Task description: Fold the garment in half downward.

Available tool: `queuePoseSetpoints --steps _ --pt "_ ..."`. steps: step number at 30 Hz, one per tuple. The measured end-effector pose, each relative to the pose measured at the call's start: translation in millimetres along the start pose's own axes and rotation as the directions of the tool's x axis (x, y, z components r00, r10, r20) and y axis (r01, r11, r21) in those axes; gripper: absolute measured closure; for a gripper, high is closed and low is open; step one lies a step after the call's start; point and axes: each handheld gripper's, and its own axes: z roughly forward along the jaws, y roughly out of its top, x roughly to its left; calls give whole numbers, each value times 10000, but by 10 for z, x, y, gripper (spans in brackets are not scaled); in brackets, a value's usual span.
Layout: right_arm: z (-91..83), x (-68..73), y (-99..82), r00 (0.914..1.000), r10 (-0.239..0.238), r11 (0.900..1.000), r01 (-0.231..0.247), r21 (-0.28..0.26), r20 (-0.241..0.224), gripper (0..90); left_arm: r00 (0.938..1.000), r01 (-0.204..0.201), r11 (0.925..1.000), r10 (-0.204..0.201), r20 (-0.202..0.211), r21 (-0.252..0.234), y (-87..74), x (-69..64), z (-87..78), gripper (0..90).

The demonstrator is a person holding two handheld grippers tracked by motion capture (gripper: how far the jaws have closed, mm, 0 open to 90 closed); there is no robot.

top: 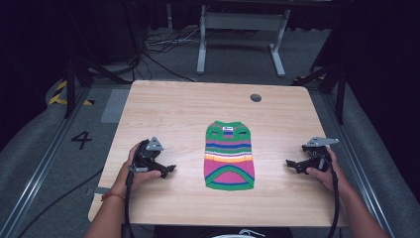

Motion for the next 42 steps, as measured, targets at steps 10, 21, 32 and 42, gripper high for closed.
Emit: queuePoseSetpoints --steps 10,21,32,42 --pt "-10 -4 -11 10000 -36 10000 36 -15 -54 4 10000 -7 10000 7 5 -13 8 9 6 1" --pt "-15 -1 -14 10000 -7 10000 7 8 -31 4 9998 149 9999 -150 -156 -53 8 16 5 14" --pt "-22 1 -18 10000 -59 10000 58 -16 -66 15 9997 197 9998 -199 -169 -84 4 15 1 19" --pt "-43 3 -4 9994 -214 9998 214 -33 -253 111 9985 420 9987 -429 -331 -289 20 57 -35 184"
